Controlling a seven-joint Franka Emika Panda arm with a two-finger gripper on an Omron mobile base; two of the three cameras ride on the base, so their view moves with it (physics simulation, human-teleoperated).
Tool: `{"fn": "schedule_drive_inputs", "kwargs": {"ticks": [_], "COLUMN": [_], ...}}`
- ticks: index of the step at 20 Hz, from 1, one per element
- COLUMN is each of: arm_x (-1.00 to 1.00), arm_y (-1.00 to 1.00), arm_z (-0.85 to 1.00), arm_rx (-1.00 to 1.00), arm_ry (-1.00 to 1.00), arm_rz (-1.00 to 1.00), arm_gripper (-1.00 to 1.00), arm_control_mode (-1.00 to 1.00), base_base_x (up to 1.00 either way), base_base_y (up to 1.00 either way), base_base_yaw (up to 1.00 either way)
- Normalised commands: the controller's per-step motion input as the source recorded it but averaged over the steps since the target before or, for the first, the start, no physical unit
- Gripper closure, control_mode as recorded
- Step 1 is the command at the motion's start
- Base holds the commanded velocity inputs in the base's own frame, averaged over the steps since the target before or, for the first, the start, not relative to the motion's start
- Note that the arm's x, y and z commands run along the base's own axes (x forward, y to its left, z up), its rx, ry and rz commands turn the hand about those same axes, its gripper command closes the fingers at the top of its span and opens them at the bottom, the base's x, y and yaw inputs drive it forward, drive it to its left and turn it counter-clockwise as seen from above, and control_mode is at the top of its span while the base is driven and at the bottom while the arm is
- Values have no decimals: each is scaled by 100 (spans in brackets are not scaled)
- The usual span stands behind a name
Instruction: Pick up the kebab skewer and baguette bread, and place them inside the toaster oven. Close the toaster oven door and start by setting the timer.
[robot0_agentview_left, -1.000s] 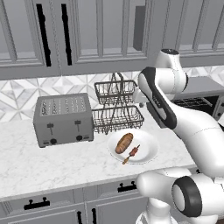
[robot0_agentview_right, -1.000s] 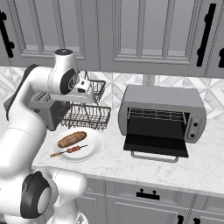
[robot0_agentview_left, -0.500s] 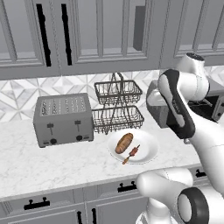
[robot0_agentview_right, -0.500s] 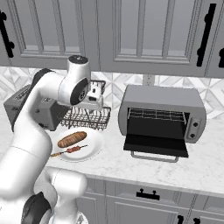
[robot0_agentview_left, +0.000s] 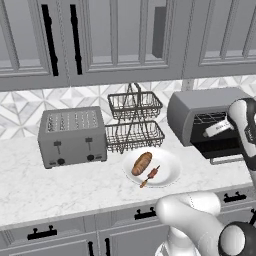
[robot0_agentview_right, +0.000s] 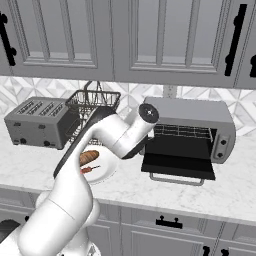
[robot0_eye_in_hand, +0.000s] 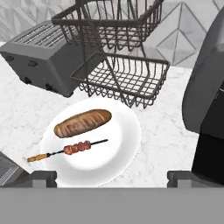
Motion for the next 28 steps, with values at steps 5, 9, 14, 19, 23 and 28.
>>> {"fn": "schedule_drive_inputs", "kwargs": {"ticks": [5,9,14,19,23,28], "arm_x": [42,35,41,49,34,45], "arm_y": [-89,-60,-7,-1,-17,-43], "arm_z": [-6,-1,-18,-36,-40,-2], "arm_rx": [16,5,13,19,21,12], "arm_ry": [-22,-30,-27,-15,-6,-7], "arm_rz": [25,11,-8,-18,-15,-4], "arm_gripper": [-100,-100,-100,-100,-100,-100], "arm_control_mode": [-100,-100,-100,-100,-100,-100], "base_base_x": [0,0,0,0,0,0], "base_base_y": [0,0,0,0,0,0], "base_base_yaw": [0,0,0,0,0,0]}}
